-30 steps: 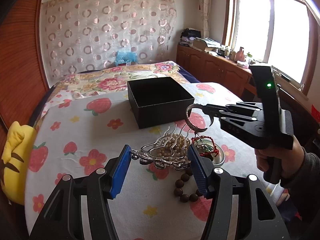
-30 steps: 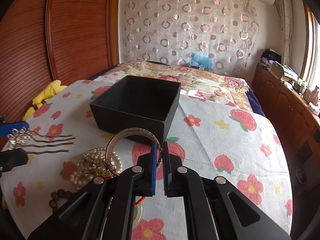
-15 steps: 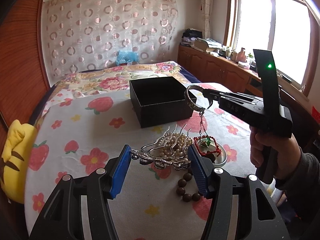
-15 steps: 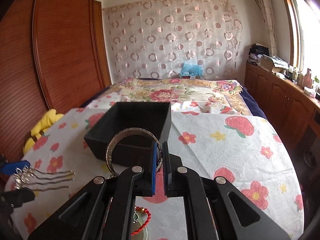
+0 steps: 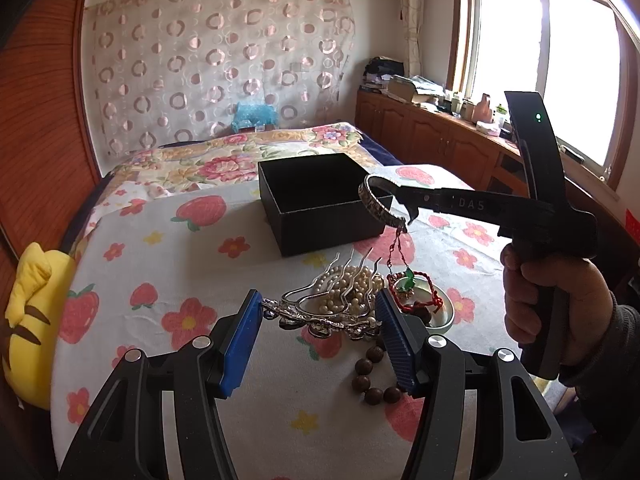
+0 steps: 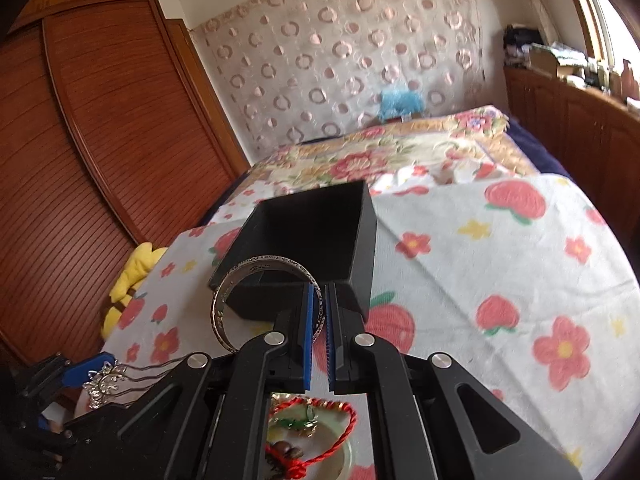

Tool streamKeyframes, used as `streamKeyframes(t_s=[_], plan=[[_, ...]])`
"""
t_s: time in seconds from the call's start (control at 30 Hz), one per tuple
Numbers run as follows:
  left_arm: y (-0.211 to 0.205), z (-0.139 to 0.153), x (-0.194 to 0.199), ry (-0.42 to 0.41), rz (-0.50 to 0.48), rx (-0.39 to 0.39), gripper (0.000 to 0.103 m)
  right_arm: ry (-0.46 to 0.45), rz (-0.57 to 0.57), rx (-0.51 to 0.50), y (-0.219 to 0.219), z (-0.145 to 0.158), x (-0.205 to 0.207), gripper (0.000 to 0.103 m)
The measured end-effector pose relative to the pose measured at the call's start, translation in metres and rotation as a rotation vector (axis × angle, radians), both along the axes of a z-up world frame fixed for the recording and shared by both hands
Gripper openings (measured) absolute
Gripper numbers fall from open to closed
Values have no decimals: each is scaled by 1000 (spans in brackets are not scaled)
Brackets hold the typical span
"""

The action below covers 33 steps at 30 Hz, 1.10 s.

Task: Organize jewelry
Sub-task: 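Lift the silver hairpin comb with the left tool while the right tool grasps the silver bangle, then carry the hairpin comb into the black box and open the left tool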

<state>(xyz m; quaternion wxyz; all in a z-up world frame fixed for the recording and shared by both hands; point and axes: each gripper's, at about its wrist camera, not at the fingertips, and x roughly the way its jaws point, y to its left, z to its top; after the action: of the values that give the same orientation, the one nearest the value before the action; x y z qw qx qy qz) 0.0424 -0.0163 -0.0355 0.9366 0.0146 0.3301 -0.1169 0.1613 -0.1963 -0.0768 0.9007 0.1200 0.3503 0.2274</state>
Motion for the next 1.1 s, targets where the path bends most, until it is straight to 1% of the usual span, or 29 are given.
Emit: streamKeyframes(t_s=[0.07,0.2,0.33,0.53,0.7,0.9,1.1], plan=[[-1,0,0,0,0,1,56,18,13,12,3,-3,-1,6],[0,0,0,0,0,1,56,26,30,29,6,-5,-3,6],[0,-1,1,-5,1,5,56,1,29,2,9,-2,-4,6],[-4,14,10,-35,1,19,56,-32,22,-57,10,4,3,6],[-4,24,25,-59,11,30,56,-54,16,-106,9,7,17,6],[-1,30,45,-70,28,45,56,-76,9,-162,13,10,35,6],[0,33,66,-77,40,52,56,-77,13,-198,19,7,55,7]])
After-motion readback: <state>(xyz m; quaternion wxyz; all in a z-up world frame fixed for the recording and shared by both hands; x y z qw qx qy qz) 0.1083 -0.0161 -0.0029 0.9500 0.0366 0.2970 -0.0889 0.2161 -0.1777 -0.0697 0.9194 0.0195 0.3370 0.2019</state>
